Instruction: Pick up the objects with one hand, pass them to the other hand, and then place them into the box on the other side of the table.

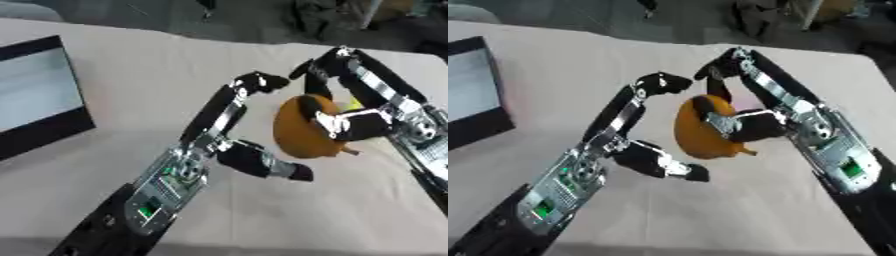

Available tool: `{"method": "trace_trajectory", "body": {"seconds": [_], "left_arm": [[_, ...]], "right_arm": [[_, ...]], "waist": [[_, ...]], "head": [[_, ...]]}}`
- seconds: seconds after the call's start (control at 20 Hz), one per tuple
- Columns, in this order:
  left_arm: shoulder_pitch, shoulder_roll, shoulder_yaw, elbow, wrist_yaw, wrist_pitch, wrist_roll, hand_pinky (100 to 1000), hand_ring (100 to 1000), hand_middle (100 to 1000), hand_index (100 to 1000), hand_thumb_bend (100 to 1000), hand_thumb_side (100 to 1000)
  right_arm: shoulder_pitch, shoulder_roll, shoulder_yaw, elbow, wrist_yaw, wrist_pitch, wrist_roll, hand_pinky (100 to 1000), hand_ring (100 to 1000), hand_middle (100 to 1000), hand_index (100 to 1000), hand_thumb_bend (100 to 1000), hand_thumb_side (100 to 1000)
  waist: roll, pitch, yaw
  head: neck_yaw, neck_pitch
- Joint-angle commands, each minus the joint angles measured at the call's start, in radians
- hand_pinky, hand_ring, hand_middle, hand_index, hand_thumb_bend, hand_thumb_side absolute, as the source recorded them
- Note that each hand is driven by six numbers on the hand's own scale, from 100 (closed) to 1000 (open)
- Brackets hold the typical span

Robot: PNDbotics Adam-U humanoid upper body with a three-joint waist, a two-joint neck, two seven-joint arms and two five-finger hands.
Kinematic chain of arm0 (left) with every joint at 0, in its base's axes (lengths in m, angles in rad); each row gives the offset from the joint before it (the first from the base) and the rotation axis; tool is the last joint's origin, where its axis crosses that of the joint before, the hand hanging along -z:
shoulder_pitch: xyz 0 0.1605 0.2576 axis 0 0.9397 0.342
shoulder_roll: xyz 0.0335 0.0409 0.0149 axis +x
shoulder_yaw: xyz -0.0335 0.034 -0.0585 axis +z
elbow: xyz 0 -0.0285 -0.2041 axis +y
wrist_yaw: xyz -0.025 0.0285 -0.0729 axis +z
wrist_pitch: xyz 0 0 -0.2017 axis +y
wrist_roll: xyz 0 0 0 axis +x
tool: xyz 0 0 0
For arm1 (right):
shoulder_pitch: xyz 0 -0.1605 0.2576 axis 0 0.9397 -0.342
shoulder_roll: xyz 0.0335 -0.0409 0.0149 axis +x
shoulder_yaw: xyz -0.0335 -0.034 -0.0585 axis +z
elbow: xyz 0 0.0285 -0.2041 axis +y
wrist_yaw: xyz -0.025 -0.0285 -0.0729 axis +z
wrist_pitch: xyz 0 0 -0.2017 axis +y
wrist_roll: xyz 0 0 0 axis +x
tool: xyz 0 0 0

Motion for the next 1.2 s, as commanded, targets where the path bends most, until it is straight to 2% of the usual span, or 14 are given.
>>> {"method": "trace_trajectory", "body": {"seconds": [0.05, 0.3, 0.65, 0.8, 0.95, 1.0, 1.05, 1.1, 1.15, 1.2], "left_arm": [[-0.017, -0.013, -0.003, -0.013, -0.008, -0.018, -0.035, 862, 743, 656, 739, 961, 327], [-0.018, -0.014, -0.007, -0.019, 0.002, -0.021, -0.055, 841, 678, 590, 676, 877, 324], [-0.02, -0.014, -0.004, -0.028, 0.029, -0.001, -0.045, 841, 673, 578, 663, 835, 338], [-0.021, -0.014, -0.004, -0.032, 0.035, 0.007, -0.037, 839, 664, 568, 653, 777, 341], [-0.021, -0.014, -0.003, -0.036, 0.042, 0.015, -0.022, 837, 645, 549, 631, 591, 359], [-0.021, -0.014, -0.002, -0.038, 0.046, 0.017, -0.016, 834, 632, 536, 617, 491, 333], [-0.021, -0.014, -0.002, -0.039, 0.051, 0.019, -0.009, 827, 607, 510, 585, 352, 240], [-0.021, -0.014, -0.002, -0.04, 0.056, 0.021, -0.002, 821, 591, 494, 565, 289, 172], [-0.021, -0.014, -0.002, -0.04, 0.061, 0.024, 0.006, 803, 545, 448, 512, 172, 100], [-0.021, -0.014, -0.002, -0.042, 0.065, 0.025, 0.013, 797, 531, 431, 495, 166, 100]], "right_arm": [[-0.007, -0.014, -0.009, -0.021, 0.004, 0.003, -0.001, 700, 369, 195, 332, 100, 399], [-0.007, -0.012, -0.01, -0.021, 0.002, 0.009, -0.001, 700, 370, 194, 331, 100, 400], [-0.004, -0.01, -0.009, -0.021, 0.001, 0.01, 0.004, 699, 370, 192, 330, 100, 396], [-0.003, -0.008, -0.011, -0.021, 0.001, 0.012, 0.006, 699, 370, 192, 329, 100, 396], [-0.003, -0.006, -0.012, -0.021, 0.001, 0.013, 0.009, 698, 370, 191, 328, 100, 394], [-0.004, -0.005, -0.012, -0.021, 0.001, 0.014, 0.01, 698, 370, 191, 328, 100, 393], [-0.005, -0.004, -0.011, -0.021, 0.001, 0.016, 0.012, 698, 370, 190, 328, 100, 392], [-0.005, -0.003, -0.011, -0.021, 0.002, 0.017, 0.013, 697, 370, 190, 328, 100, 391], [-0.006, -0.002, -0.011, -0.021, 0.002, 0.018, 0.015, 697, 370, 190, 328, 100, 374], [-0.006, -0.001, -0.01, -0.021, 0.003, 0.019, 0.016, 698, 370, 190, 328, 100, 390]], "waist": [[0.004, -0.011, -0.002], [0.006, -0.011, -0.005], [0.006, -0.011, -0.009], [0.006, -0.011, -0.009], [0.006, -0.011, -0.01], [0.006, -0.011, -0.011], [0.005, -0.011, -0.012], [0.005, -0.011, -0.012], [0.004, -0.011, -0.013], [0.004, -0.011, -0.013]], "head": [[-0.001, -0.002], [-0.004, -0.002], [-0.005, -0.002], [-0.004, -0.002], [-0.003, -0.002], [-0.003, -0.002], [-0.003, -0.002], [-0.004, -0.002], [-0.003, -0.002], [-0.003, -0.002]]}}
